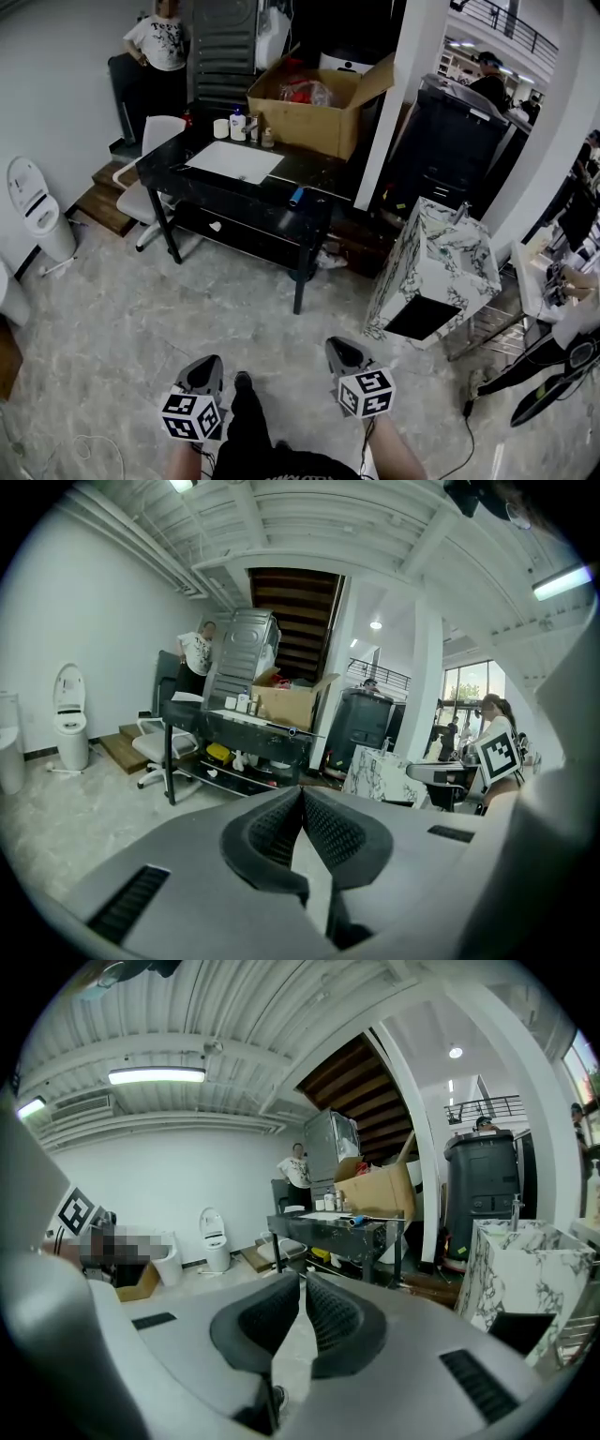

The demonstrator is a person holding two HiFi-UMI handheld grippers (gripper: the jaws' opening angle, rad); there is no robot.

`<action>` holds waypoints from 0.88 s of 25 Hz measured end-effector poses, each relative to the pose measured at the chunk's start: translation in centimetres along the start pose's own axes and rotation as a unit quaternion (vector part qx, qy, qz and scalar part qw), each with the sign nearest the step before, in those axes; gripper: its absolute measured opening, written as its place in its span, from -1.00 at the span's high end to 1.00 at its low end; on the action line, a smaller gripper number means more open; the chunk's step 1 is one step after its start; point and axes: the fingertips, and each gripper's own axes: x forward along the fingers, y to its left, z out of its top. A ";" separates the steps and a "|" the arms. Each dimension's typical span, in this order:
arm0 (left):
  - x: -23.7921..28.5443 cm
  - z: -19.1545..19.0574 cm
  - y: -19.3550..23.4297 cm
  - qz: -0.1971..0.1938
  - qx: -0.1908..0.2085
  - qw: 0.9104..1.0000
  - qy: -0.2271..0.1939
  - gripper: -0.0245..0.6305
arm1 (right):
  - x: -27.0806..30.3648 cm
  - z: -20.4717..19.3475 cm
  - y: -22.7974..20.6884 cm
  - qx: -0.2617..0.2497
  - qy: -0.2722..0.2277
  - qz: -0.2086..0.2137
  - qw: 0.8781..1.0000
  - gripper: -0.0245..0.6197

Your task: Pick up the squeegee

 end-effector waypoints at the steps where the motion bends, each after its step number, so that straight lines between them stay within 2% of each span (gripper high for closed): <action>1: 0.6 0.2 0.4 -0.001 0.001 1.000 0.002 0.86 | 0.6 0.2 -0.3 0.002 0.000 -0.002 1.000 0.75; 8: 8.3 3.1 4.0 -0.022 0.006 1.000 0.008 0.86 | 6.9 2.0 -4.1 0.012 -0.002 -0.034 0.999 0.75; 22: 28.7 14.1 13.4 -0.069 0.016 0.997 0.023 0.86 | 24.2 8.6 -13.0 0.042 0.011 -0.108 0.993 0.75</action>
